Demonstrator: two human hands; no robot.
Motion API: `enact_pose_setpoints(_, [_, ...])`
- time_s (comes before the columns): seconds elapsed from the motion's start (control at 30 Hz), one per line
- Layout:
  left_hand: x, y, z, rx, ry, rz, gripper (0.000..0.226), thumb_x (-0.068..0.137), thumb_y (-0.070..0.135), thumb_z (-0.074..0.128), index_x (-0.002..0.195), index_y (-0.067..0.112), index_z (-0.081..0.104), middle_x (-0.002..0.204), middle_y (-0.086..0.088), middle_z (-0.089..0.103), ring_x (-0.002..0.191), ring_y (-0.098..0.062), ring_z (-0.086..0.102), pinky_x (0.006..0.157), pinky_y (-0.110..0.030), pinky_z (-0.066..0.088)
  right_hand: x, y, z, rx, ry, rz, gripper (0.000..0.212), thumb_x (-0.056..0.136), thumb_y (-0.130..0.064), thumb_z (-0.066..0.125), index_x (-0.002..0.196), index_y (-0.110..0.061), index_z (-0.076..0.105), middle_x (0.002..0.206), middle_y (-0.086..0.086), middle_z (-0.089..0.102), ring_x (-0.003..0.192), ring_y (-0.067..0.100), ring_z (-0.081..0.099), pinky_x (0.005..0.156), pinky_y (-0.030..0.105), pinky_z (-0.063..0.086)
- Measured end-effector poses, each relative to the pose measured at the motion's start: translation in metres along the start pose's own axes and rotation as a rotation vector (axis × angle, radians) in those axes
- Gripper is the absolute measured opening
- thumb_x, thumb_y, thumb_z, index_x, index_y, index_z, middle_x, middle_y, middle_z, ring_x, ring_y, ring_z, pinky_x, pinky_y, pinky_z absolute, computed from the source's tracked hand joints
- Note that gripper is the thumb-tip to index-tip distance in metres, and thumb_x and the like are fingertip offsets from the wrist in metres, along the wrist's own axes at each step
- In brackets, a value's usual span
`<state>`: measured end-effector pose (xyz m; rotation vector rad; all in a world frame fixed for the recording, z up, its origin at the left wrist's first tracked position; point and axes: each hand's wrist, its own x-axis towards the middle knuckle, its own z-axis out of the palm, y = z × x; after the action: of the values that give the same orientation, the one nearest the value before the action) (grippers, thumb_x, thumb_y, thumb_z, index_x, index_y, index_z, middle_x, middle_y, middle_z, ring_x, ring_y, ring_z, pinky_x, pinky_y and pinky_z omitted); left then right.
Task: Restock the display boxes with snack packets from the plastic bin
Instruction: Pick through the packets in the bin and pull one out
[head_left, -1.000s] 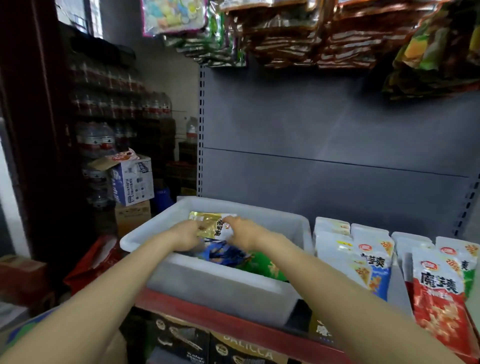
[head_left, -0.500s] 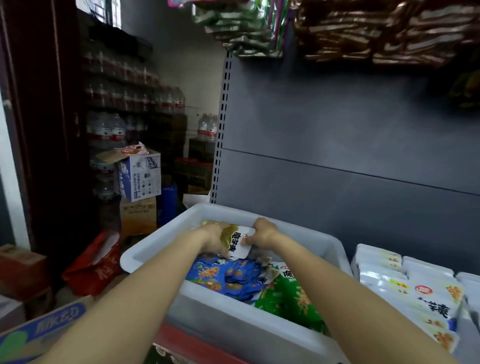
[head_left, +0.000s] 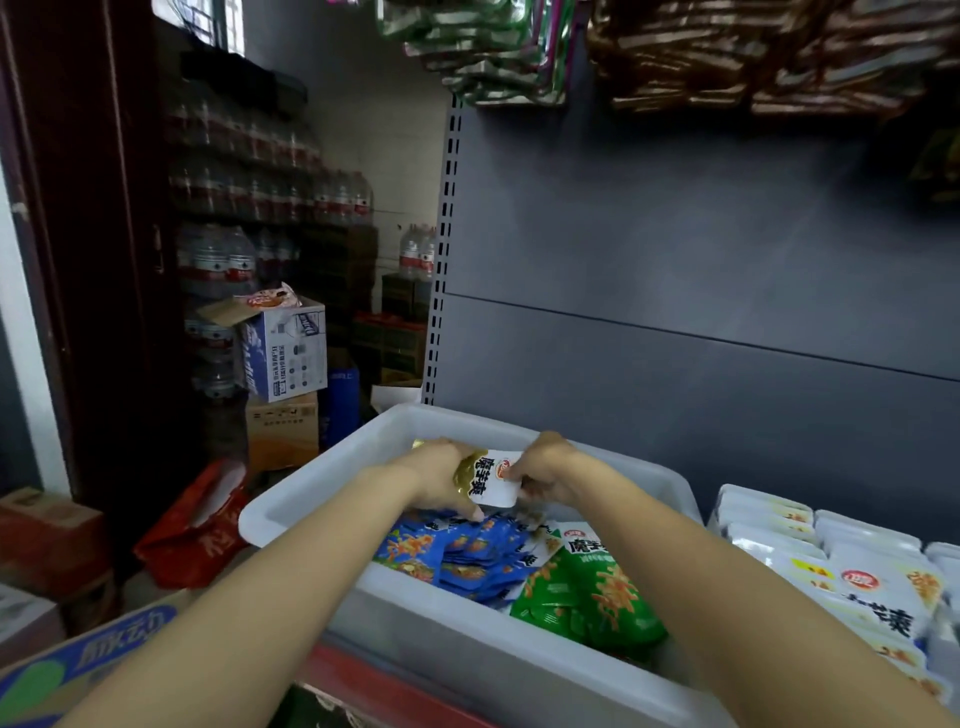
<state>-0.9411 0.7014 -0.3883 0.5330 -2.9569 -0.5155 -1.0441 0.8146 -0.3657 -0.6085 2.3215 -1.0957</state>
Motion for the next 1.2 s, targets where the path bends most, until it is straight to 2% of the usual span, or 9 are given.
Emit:
enact_pose_setpoints(0.17, [-0.022, 0.014, -0.001, 0.181, -0.128, 0.091, 0.058, 0.085, 0.035, 0.066, 0.137, 0.019, 0.047, 0.127, -0.003, 0.057, 0.114, -0.024, 0.054, 0.091, -0.031, 0.042, -0.03, -0.008, -0.005, -0.151, -0.187, 0.132, 0.015, 0.092, -0.002, 0.056, 0.08, 0.004, 0.048, 0.048, 0.014, 0.06, 0.037, 0.018, 0.058, 0.041, 0.025, 0.052])
enact_pose_setpoints(0.33, [-0.041, 0.017, -0.001, 0.118, -0.094, 0.151, 0.031, 0.095, 0.022, 0.051, 0.124, 0.018, 0.061, 0.117, -0.003, 0.064, 0.106, -0.022, 0.057, 0.089, -0.03, 0.045, -0.055, -0.009, -0.002, -0.912, -0.081, -0.224, 0.023, 0.093, -0.007, 0.049, 0.112, 0.001, 0.059, 0.116, 0.013, 0.06, 0.094, 0.027, 0.061, 0.08, 0.034, 0.052])
enact_pose_setpoints(0.4, [-0.049, 0.018, -0.005, -0.016, -0.022, 0.145, 0.028, 0.096, 0.02, 0.051, 0.121, 0.017, 0.064, 0.109, 0.0, 0.066, 0.099, -0.018, 0.057, 0.081, -0.026, 0.042, -0.064, -0.009, -0.003, -0.822, -0.09, -0.258, 0.037, 0.094, -0.002, 0.042, 0.129, -0.003, 0.053, 0.133, 0.012, 0.054, 0.117, 0.028, 0.054, 0.096, 0.033, 0.045])
enact_pose_setpoints(0.53, [-0.063, 0.014, -0.011, -0.138, 0.196, 0.112, 0.025, 0.097, 0.021, 0.05, 0.083, 0.006, 0.065, 0.08, -0.012, 0.063, 0.077, -0.026, 0.055, 0.068, -0.033, 0.038, -0.084, -0.008, -0.016, -0.326, -0.068, -0.31, 0.029, 0.1, -0.017, 0.039, 0.107, 0.001, 0.06, 0.103, 0.013, 0.058, 0.085, 0.022, 0.056, 0.069, 0.029, 0.04])
enact_pose_setpoints(0.7, [-0.079, 0.03, -0.018, -0.458, 0.434, 0.119, 0.037, 0.096, 0.022, 0.052, 0.07, -0.004, 0.052, 0.063, -0.009, 0.048, 0.061, -0.019, 0.047, 0.062, -0.038, 0.042, -0.104, -0.006, -0.03, 0.15, 0.014, -0.361, 0.045, 0.095, -0.048, 0.044, 0.11, -0.009, 0.059, 0.106, 0.011, 0.062, 0.102, 0.023, 0.06, 0.089, 0.038, 0.046])
enact_pose_setpoints(0.83, [-0.092, 0.067, -0.018, -0.754, 0.515, 0.137, 0.028, 0.094, 0.018, 0.056, 0.072, 0.002, 0.062, 0.054, 0.004, 0.048, 0.046, -0.005, 0.037, 0.049, -0.024, 0.03, -0.124, 0.001, -0.045, 0.244, 0.129, -0.559, 0.006, 0.09, -0.017, 0.062, 0.093, -0.015, 0.058, 0.111, 0.019, 0.063, 0.093, 0.021, 0.06, 0.079, 0.038, 0.053])
enact_pose_setpoints(0.9, [-0.099, 0.09, -0.017, -0.84, 0.544, 0.176, 0.018, 0.092, 0.014, 0.059, 0.08, 0.002, 0.066, 0.057, 0.005, 0.056, 0.041, 0.003, 0.04, 0.045, -0.016, 0.031, -0.136, 0.011, -0.058, 0.244, 0.208, -0.621, 0.01, 0.087, -0.006, 0.062, 0.089, -0.015, 0.058, 0.106, 0.024, 0.063, 0.09, 0.026, 0.064, 0.077, 0.042, 0.058])
enact_pose_setpoints(1.03, [-0.108, 0.137, -0.017, -0.91, 0.531, 0.273, 0.002, 0.088, 0.01, 0.063, 0.089, 0.011, 0.065, 0.074, 0.006, 0.07, 0.059, 0.005, 0.061, 0.056, -0.011, 0.045, -0.17, 0.034, -0.095, 0.286, 0.262, -0.693, 0.008, 0.088, -0.003, 0.062, 0.086, -0.009, 0.057, 0.095, 0.014, 0.069, 0.086, 0.023, 0.069, 0.07, 0.038, 0.059])
enact_pose_setpoints(1.2, [-0.1, 0.187, -0.005, -0.779, 0.399, 0.276, 0.031, 0.089, 0.016, 0.063, 0.118, 0.018, 0.055, 0.11, 0.001, 0.066, 0.096, -0.012, 0.063, 0.084, -0.025, 0.05, -0.196, 0.069, -0.147, 0.43, 0.394, -0.716, 0.011, 0.089, 0.001, 0.059, 0.083, -0.007, 0.054, 0.086, 0.012, 0.068, 0.077, 0.02, 0.068, 0.063, 0.034, 0.06])
